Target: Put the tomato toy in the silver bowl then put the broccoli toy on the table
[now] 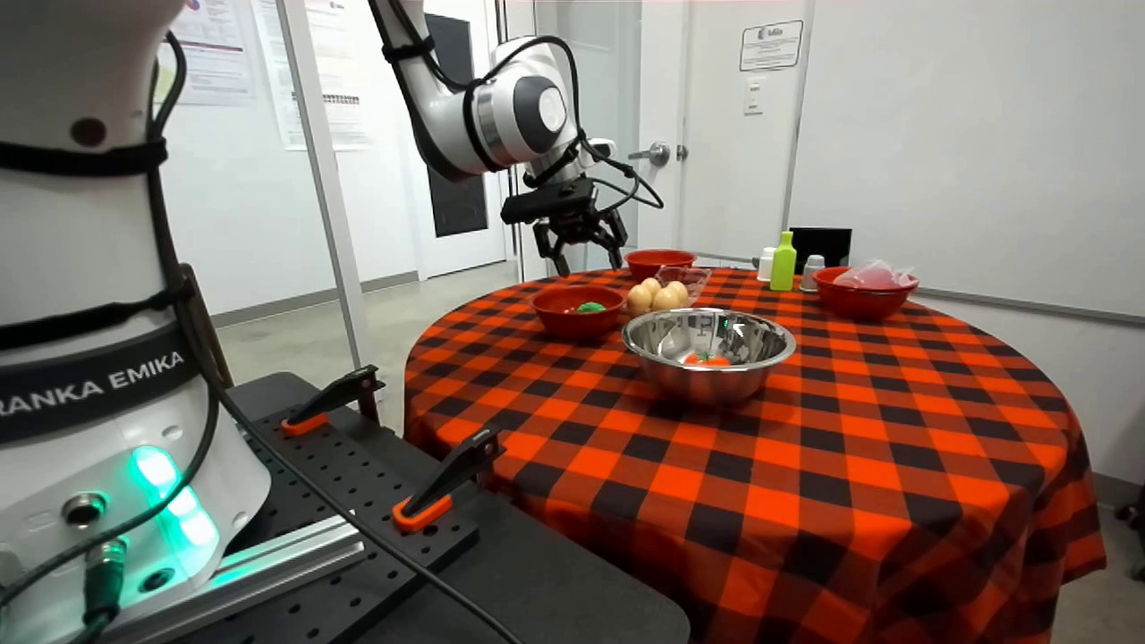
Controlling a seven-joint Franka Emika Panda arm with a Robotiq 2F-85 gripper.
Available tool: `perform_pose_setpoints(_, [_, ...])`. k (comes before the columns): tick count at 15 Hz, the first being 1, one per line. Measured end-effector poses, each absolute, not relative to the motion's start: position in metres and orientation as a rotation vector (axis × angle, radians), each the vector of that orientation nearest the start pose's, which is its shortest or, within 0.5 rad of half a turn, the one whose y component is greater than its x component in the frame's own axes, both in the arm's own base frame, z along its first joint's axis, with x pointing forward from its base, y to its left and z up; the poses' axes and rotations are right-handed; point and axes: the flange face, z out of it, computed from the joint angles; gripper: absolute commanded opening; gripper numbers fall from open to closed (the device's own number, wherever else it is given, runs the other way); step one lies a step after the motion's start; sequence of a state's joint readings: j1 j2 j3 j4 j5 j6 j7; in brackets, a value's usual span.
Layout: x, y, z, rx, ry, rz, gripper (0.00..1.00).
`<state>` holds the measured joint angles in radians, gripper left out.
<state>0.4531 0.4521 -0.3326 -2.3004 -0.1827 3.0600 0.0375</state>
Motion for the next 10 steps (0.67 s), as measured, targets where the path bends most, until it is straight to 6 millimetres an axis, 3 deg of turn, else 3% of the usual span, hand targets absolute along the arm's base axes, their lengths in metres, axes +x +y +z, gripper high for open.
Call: perform_pose_setpoints(10, [0.55,0.069,0.169,-3.246,-0.38,-0.5,1.0])
